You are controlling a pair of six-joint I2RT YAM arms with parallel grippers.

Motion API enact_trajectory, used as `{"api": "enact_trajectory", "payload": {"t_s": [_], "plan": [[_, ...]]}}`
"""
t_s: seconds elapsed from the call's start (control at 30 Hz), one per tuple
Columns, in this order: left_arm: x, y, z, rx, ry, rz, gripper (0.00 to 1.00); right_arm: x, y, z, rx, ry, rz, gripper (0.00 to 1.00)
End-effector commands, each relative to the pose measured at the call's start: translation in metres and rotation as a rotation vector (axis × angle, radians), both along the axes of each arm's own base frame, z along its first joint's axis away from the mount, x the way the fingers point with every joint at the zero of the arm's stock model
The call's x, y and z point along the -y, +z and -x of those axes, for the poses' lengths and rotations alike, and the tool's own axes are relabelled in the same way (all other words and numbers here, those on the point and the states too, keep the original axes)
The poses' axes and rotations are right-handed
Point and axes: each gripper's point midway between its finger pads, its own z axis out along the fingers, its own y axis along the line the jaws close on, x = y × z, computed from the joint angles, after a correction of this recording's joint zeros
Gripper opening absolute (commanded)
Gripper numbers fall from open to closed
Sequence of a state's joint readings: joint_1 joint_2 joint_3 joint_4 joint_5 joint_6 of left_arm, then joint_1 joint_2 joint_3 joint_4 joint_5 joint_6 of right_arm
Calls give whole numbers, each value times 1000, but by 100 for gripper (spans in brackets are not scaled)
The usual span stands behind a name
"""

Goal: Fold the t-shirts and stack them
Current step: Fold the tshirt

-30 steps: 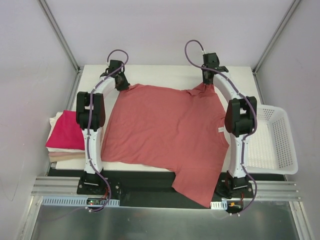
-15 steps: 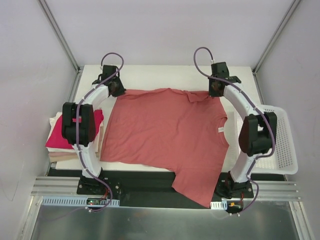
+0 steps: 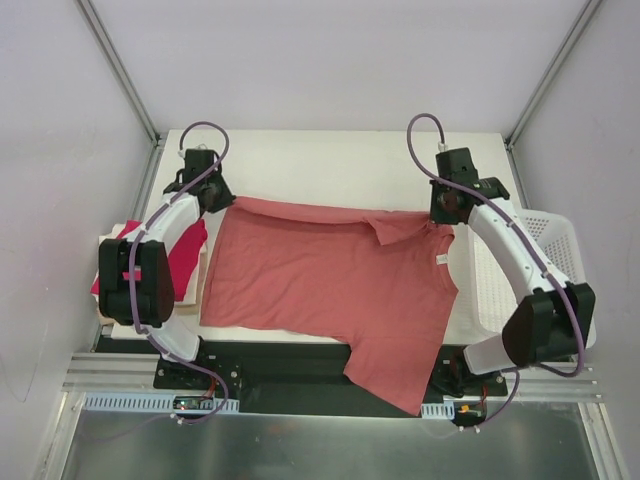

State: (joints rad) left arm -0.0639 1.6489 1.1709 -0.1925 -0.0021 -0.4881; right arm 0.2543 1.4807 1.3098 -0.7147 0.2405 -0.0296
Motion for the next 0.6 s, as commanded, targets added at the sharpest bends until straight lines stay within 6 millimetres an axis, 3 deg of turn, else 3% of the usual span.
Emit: {"api": "enact_trajectory", "payload": {"t_s": [0.0, 0.2, 0.47, 0.5, 0.53, 0.57], "plan": [[-3, 20, 13, 53, 6, -6, 0, 10, 12, 45, -41, -44, 23, 6], [-7, 11, 30, 24, 12, -19, 0, 4, 1, 81, -92, -15, 33, 10], [-22, -6, 50, -56, 67, -86, 0, -5, -36, 116, -199, -5, 82, 13], [-24, -9, 54, -74, 71, -95, 0, -2, -38, 118, -207, -17, 99, 17], [-25, -12, 56, -86, 72, -101, 6, -1, -42, 124, -232, -21, 128, 20], [-25, -13, 57, -94, 70, -104, 18, 5, -44, 125, -237, -47, 160, 29]]}}
